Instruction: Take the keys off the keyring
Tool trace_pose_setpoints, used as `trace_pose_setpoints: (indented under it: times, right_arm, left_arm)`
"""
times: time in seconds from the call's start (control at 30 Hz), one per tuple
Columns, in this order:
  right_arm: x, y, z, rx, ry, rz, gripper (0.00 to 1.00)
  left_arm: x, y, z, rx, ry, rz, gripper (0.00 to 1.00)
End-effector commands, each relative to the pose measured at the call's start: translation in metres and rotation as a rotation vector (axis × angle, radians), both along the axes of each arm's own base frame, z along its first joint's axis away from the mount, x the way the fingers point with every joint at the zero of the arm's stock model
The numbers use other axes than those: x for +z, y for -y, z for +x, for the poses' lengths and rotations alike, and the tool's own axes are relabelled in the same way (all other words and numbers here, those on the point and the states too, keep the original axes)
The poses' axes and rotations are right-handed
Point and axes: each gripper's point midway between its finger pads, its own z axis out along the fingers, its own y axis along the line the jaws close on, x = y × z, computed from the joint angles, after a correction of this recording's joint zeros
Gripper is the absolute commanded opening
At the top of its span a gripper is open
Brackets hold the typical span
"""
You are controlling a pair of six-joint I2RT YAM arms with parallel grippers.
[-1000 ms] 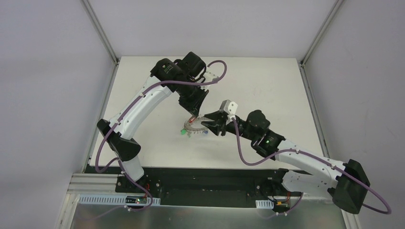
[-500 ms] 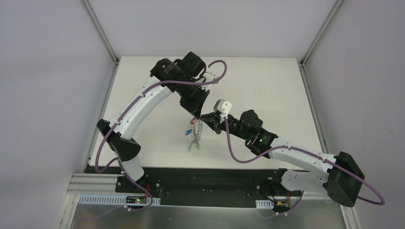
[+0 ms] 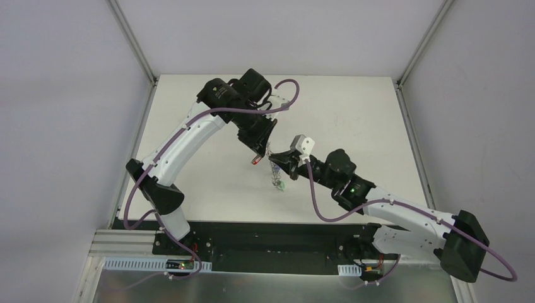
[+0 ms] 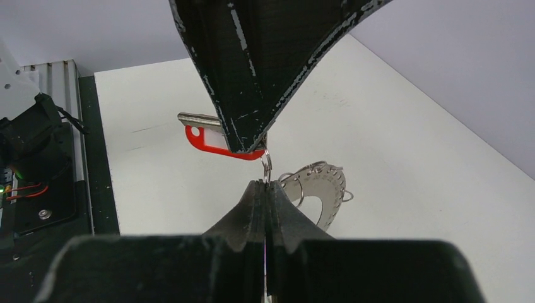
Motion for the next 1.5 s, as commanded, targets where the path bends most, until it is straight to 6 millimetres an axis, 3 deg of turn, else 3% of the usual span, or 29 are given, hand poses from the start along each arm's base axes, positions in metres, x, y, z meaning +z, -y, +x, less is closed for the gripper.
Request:
trace_pose_setpoints:
  times: [0.0, 0.23, 0.57, 1.0, 1.23, 1.4, 1.47]
  right_arm:
    - [0.029, 0.006, -0.014, 0.042, 0.051, 0.076, 0.00]
    - [0.039, 0.011, -0.034, 0.121, 0.069, 0.110, 0.00]
    - [0.052, 0.016, -0.044, 0.146, 0.034, 0.158, 0.00]
    - [0.022, 0.007, -0.029, 0.114, -0.137, 0.062, 0.00]
    - [0.014, -0.002, -0.011, 0.052, -0.215, 0.043, 0.00]
    - [0.013, 0.001, -0.016, 0.077, -0.176, 0.039, 0.41]
    - [0.012, 0.008, -0.019, 0.078, -0.131, 0.032, 0.49]
  left_arm:
    - [0.010, -0.006, -0.005, 0.010, 0.010, -0.029, 0.00]
    - [0.004, 0.007, -0.013, -0.023, -0.072, -0.078, 0.00]
    - [0.000, 0.014, -0.016, -0.071, -0.091, -0.113, 0.00]
    - [0.020, 0.010, -0.010, -0.117, 0.047, -0.155, 0.00]
    - [0.014, 0.017, -0.016, -0.149, 0.012, -0.179, 0.00]
    - [0.010, 0.009, -0.011, -0.166, 0.074, -0.143, 0.00]
    - [0.006, -0.002, -0.003, -0.160, 0.134, -0.085, 0.00]
